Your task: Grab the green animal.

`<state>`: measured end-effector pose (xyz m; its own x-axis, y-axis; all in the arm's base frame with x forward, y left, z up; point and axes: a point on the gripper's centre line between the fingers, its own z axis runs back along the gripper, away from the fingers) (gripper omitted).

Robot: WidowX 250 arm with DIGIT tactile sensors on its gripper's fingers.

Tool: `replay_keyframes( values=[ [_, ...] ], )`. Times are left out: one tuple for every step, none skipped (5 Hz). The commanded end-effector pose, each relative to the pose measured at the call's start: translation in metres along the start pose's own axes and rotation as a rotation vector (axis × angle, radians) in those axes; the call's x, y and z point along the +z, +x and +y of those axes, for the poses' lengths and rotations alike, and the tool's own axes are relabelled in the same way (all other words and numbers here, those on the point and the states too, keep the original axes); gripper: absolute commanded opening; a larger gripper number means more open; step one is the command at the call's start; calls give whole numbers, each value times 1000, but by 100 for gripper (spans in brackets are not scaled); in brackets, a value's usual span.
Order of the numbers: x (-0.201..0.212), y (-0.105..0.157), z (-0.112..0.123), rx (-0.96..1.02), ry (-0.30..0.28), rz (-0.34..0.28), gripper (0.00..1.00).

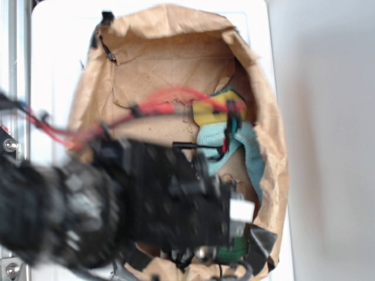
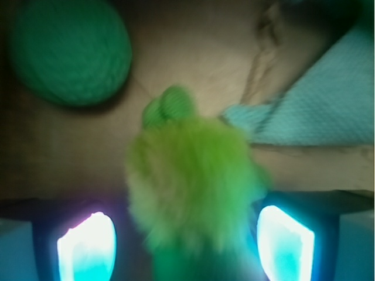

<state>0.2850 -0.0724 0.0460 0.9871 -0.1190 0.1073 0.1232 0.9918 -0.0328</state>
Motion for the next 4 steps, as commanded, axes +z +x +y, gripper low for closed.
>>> replay_keyframes(
  values=[
    [-15, 5, -5, 10, 60, 47, 0],
    [5, 7, 2, 12, 43, 16, 0],
    [44, 5, 26, 57, 18, -47, 0],
    [78, -2, 55, 99, 54, -110, 0]
  ],
)
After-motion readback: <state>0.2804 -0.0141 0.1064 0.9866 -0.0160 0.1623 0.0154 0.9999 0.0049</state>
